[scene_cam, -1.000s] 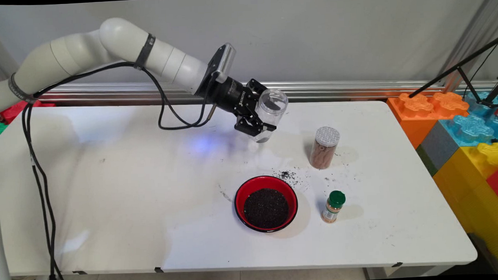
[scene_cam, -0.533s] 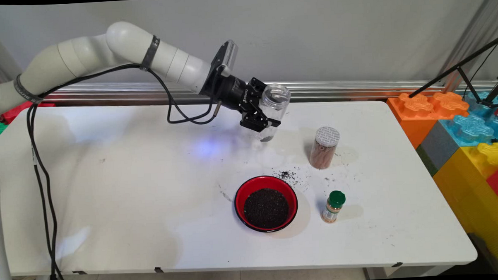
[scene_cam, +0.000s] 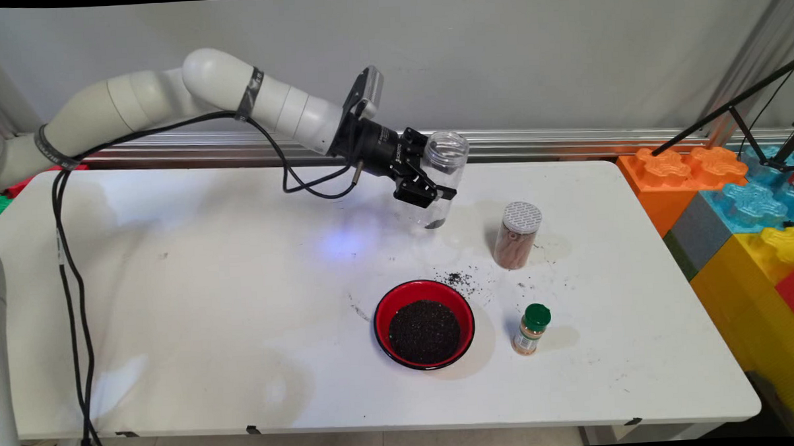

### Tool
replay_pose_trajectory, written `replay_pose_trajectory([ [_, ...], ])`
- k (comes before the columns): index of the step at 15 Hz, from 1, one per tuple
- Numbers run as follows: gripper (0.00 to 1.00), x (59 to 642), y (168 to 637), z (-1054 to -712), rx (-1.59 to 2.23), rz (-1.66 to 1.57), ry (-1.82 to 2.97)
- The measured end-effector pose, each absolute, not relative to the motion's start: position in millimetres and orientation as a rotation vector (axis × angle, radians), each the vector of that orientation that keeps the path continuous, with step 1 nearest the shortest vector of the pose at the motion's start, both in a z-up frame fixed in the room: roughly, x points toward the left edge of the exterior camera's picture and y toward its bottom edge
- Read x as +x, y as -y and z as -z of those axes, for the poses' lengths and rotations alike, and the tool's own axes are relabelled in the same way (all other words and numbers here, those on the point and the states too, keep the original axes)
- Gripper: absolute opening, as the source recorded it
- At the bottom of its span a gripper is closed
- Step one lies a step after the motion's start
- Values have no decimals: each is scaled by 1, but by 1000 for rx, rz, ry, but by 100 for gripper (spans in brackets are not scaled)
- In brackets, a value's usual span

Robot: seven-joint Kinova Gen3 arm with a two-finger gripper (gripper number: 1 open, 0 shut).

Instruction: Pour the black seasoning powder in the red bowl, then place the picked object on the table

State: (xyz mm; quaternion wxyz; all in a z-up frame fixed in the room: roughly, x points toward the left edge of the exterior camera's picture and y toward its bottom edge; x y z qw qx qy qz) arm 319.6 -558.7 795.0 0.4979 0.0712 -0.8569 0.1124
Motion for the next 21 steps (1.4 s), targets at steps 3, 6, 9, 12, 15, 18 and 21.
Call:
replay_pose_trajectory([
  [3,0,318,563,-784,204,-268,2051],
  [6,0,316,565,-774,216,-271,2033],
  [9,0,314,567,-760,220,-272,2021],
  [12,0,314,568,-752,229,-274,2016],
  [15,0,316,569,-741,247,-271,2015],
  [18,0,318,568,-733,266,-265,2020],
  [21,0,320,566,-726,289,-255,2023],
])
